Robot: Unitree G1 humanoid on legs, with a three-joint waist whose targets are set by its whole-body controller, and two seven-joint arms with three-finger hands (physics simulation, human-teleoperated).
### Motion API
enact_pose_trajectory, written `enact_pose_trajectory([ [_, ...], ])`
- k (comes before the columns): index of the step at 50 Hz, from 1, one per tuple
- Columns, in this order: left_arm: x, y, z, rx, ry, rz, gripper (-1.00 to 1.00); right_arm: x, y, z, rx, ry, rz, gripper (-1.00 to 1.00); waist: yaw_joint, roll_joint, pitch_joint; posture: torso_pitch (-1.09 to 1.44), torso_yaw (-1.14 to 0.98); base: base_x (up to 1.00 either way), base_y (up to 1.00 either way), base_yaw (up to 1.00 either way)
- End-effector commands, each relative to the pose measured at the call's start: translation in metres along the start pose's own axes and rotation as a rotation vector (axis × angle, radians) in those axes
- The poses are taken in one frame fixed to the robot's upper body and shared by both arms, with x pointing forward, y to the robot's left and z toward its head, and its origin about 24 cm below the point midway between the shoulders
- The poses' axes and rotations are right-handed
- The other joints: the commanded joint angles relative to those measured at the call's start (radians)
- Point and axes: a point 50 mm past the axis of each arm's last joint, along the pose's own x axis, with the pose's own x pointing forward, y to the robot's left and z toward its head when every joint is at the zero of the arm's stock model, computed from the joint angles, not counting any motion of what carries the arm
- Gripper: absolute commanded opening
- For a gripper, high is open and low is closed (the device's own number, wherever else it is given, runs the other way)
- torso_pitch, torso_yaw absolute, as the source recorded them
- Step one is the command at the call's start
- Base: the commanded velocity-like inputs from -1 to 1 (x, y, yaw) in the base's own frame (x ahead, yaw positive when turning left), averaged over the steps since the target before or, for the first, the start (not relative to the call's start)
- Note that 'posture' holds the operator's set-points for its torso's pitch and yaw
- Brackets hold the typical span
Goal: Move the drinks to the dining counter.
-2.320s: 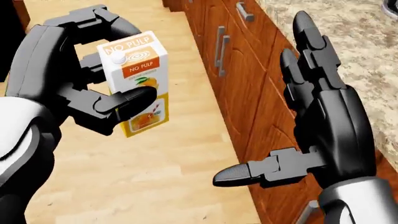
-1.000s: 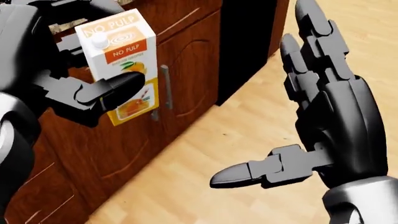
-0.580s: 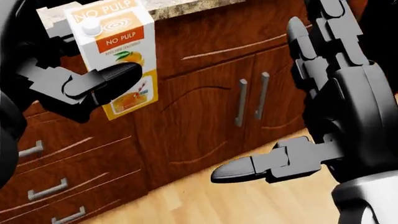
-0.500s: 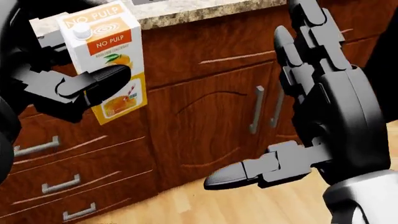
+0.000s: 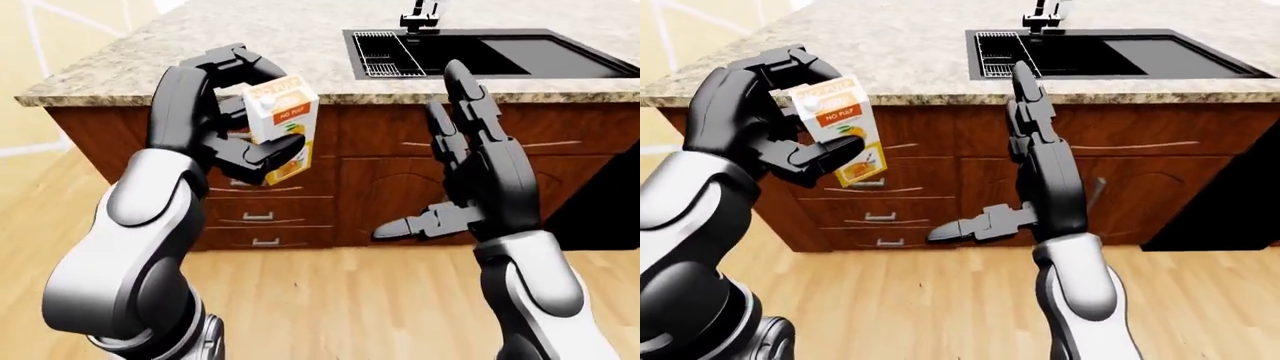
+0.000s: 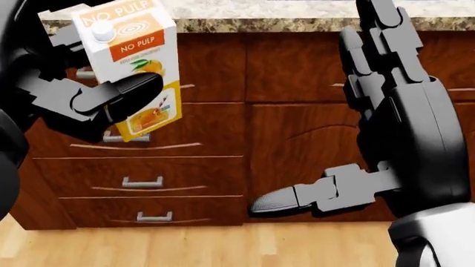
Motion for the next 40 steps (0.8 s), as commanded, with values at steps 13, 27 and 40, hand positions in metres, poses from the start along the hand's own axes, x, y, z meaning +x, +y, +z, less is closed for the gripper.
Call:
enact_pose_trajectory([
  [13,-0.0021,0.0009,0.0126,0.002,-0.079,0.004,-1.0,-0.0006,-0.0022,0.0117,-0.012,-0.09,-0.017,1.0,0.017,-0.058,-0.047,0.0,0.0,0.13,0.23,0.0],
  [27,-0.0007,0.0003,0.013,0.007,-0.079,0.003,-1.0,-0.0007,-0.0024,0.0109,0.003,-0.084,-0.013,1.0,0.002,0.023,-0.03,0.0,0.0,0.19,0.32,0.0],
  [40,0.0057,0.0025,0.02,0.026,-0.079,0.007,-1.0,0.0046,-0.0007,0.0181,0.006,-0.086,0.011,1.0,0.042,-0.045,-0.026,0.0,0.0,0.23,0.0,0.0],
])
